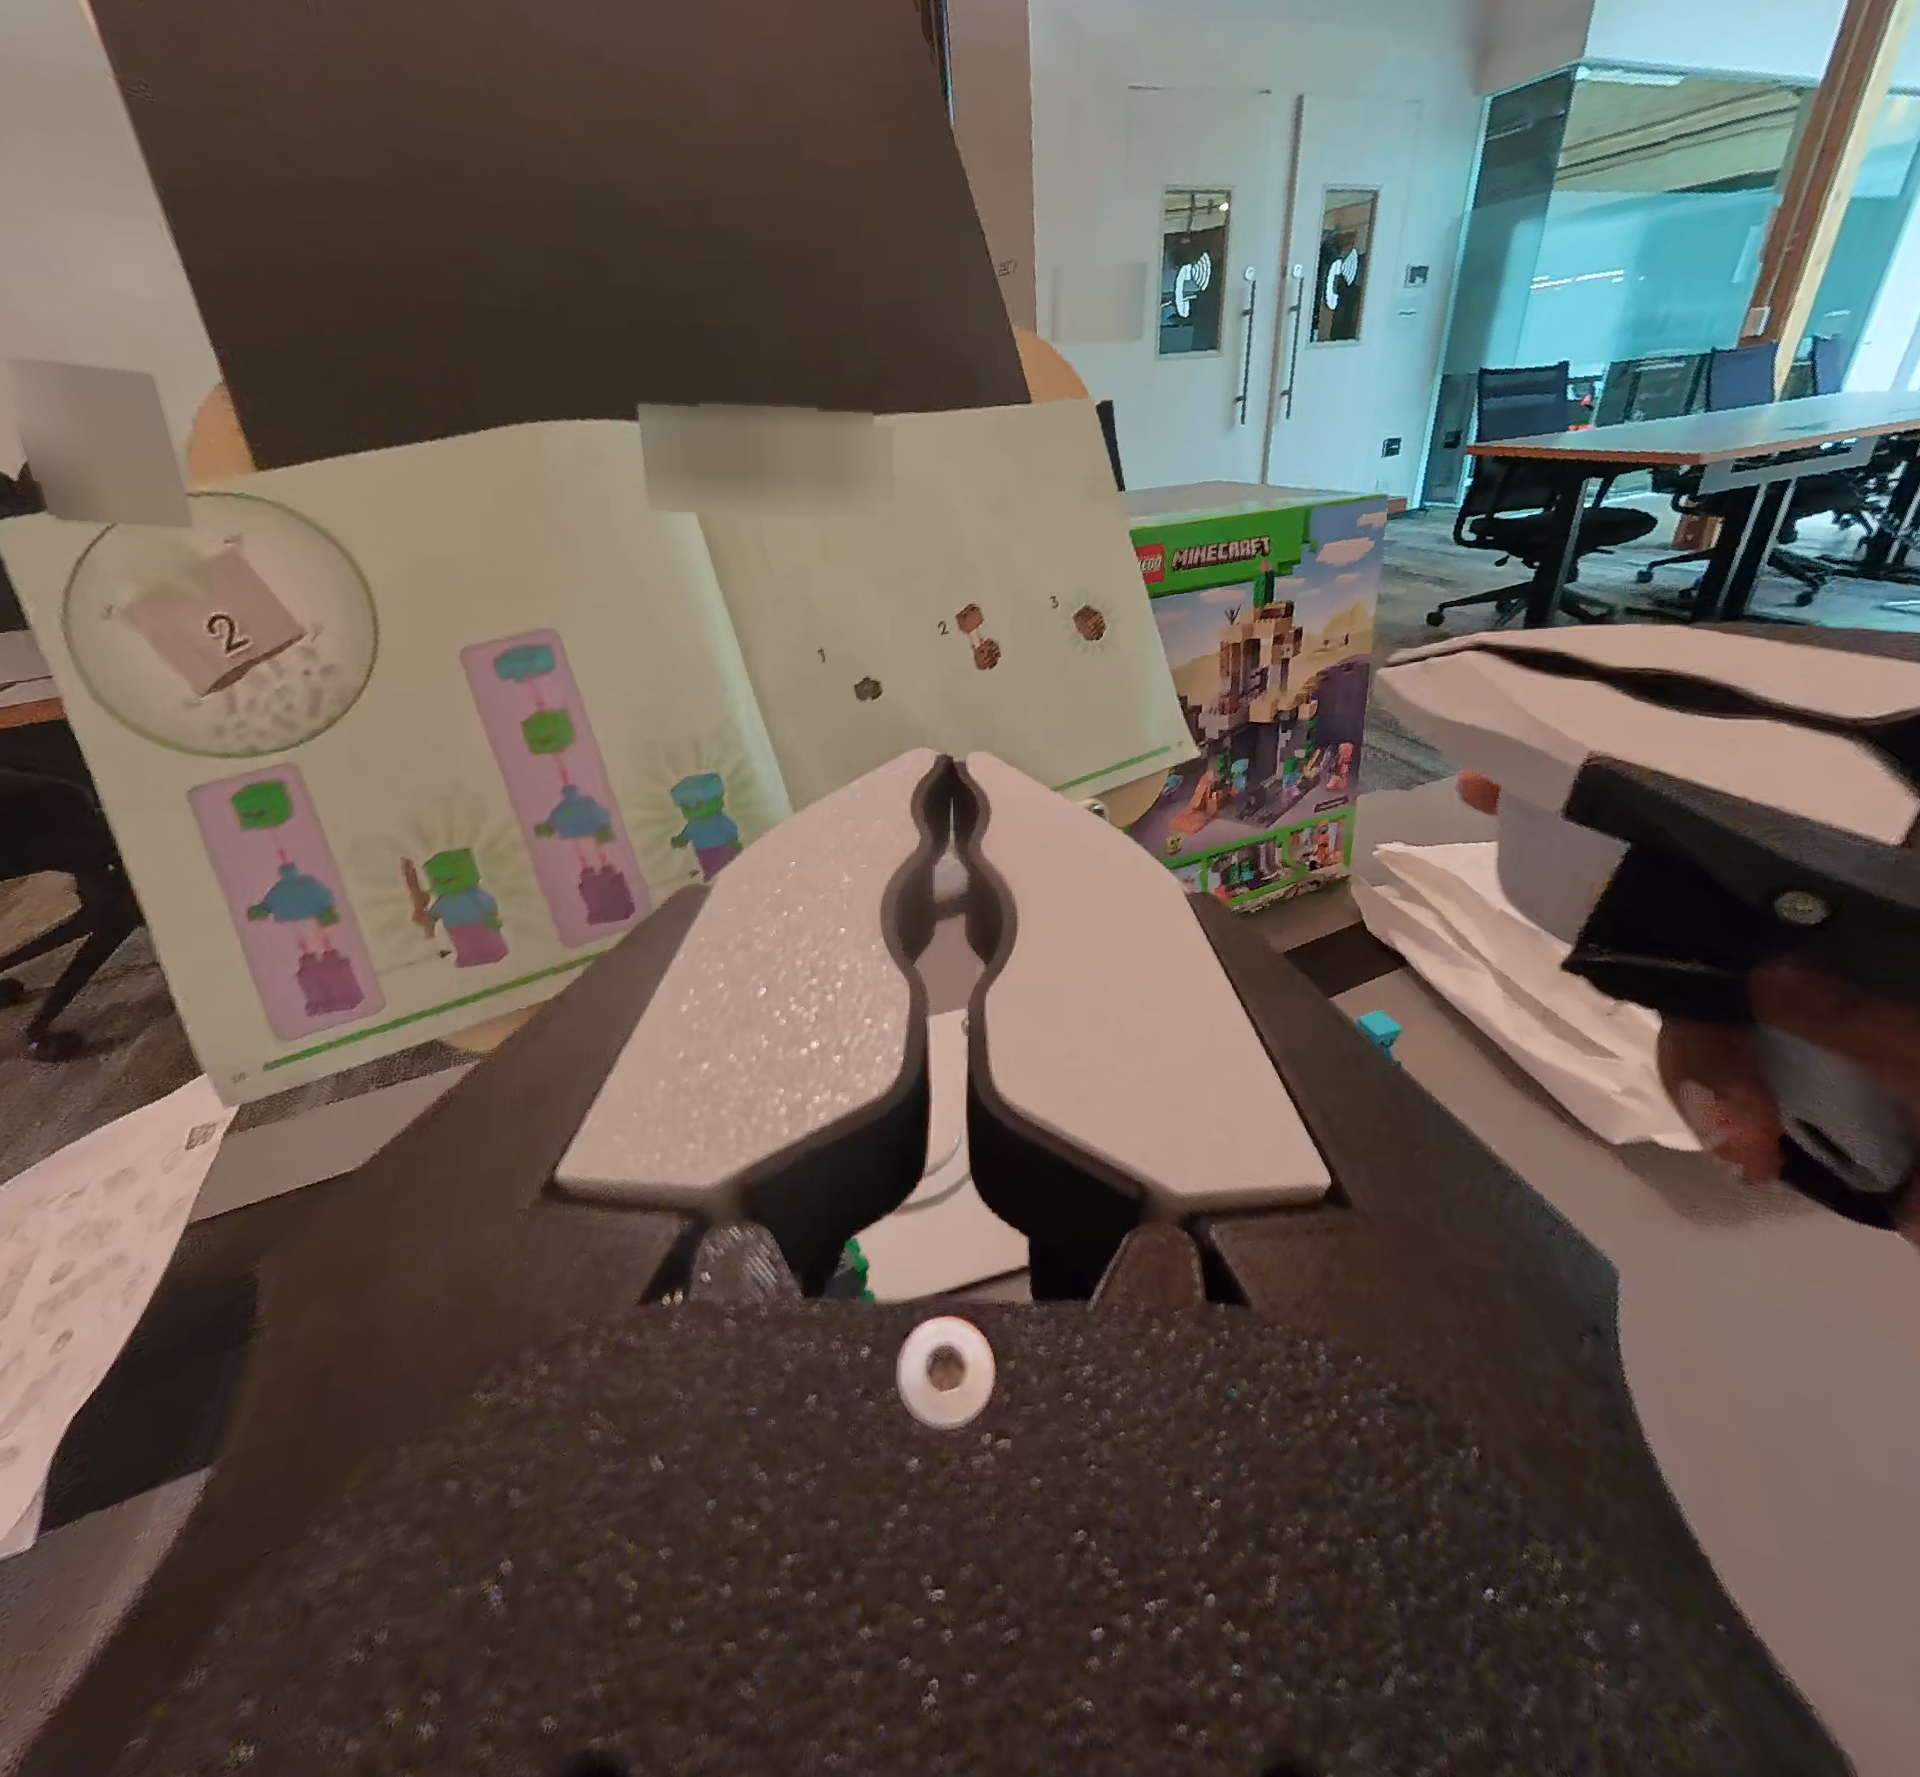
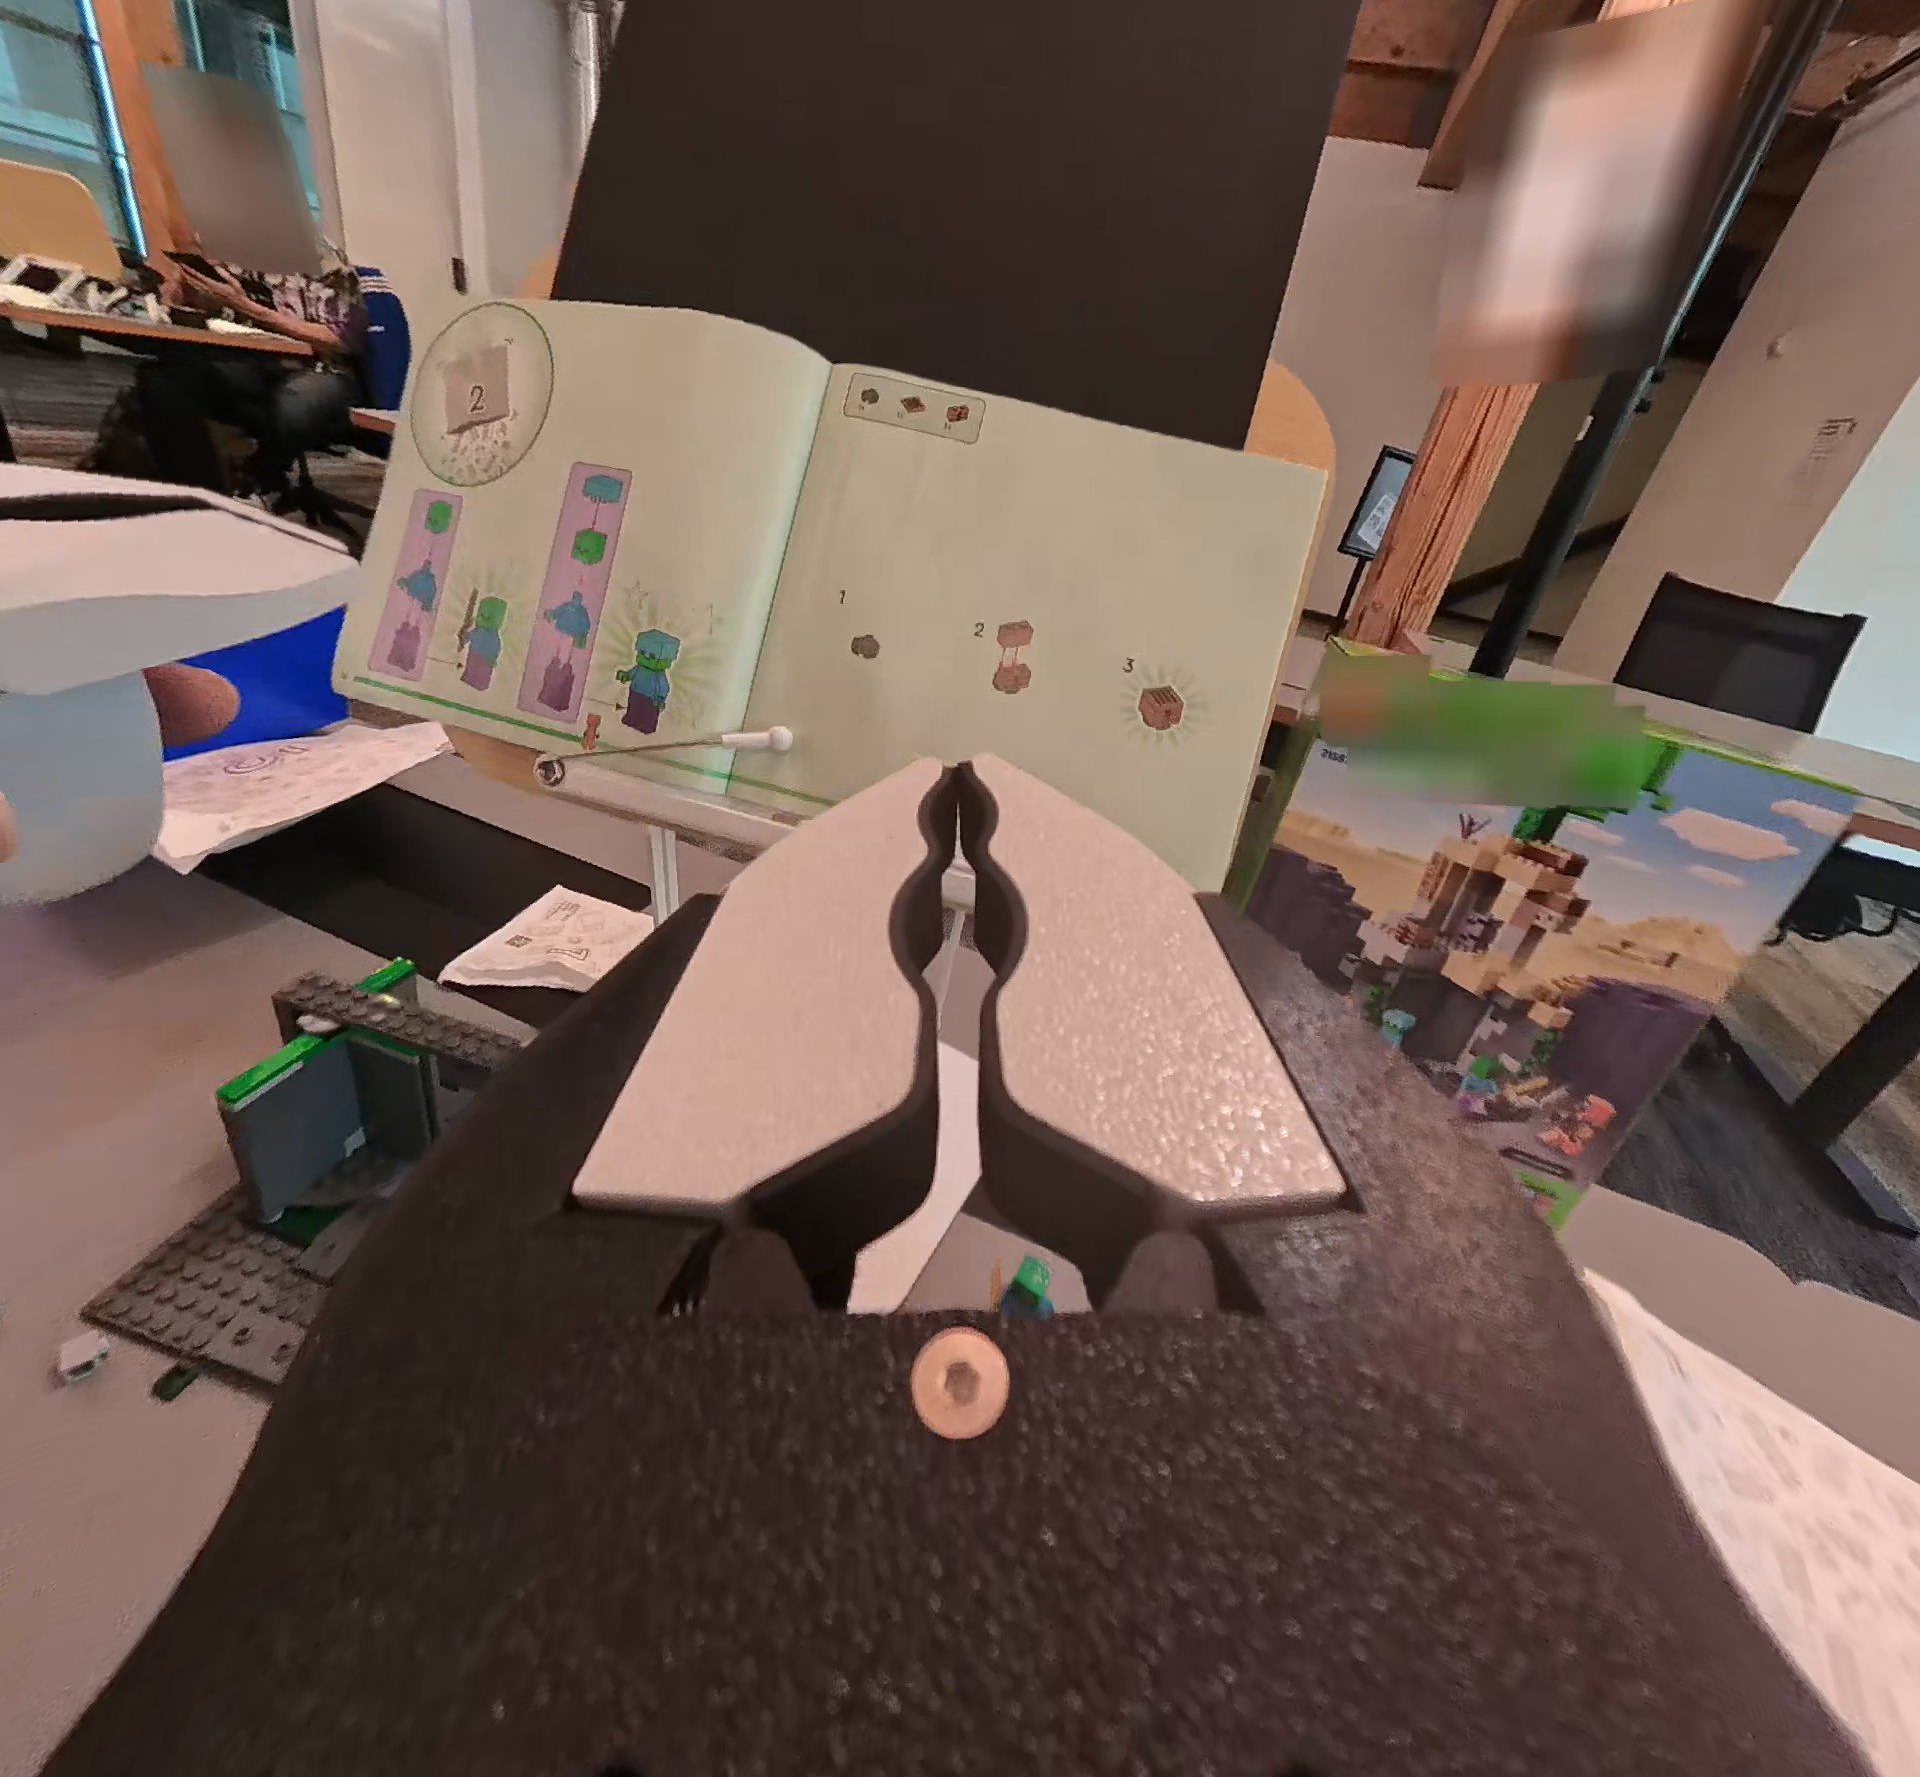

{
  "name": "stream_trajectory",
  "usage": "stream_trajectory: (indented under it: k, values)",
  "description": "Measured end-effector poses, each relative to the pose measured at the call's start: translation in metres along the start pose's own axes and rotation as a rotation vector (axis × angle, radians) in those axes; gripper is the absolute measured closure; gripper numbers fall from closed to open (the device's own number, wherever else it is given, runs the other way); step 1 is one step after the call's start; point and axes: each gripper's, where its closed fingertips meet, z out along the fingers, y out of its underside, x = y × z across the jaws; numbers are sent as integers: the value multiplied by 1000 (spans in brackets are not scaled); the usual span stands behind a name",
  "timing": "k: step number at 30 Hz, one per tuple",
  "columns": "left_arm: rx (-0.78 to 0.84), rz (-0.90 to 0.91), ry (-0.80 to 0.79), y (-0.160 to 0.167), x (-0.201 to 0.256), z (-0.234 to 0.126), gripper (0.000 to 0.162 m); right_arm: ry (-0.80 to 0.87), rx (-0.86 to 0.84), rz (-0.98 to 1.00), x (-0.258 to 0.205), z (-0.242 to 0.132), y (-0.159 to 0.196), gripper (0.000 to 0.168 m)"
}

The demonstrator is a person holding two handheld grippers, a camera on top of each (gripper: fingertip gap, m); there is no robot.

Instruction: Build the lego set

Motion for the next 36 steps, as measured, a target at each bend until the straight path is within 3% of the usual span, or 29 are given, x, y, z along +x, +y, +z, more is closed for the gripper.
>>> stream_trajectory:
  k: [10, 16, 22, 36]
  values:
    - [-14, -30, 33, 26, -7, 31, 162, -11, 0, 12, 3, 38, 14, 168]
    - [-9, -63, 61, 25, -12, 56, 162, -40, 9, 40, 2, 54, 15, 167]
    - [-37, -24, 51, 45, -6, 57, 162, -43, 4, 1, -1, 52, 29, 168]
    - [1, 10, 45, 41, 2, 50, 160, -53, 35, 8, -7, 46, 21, 168]
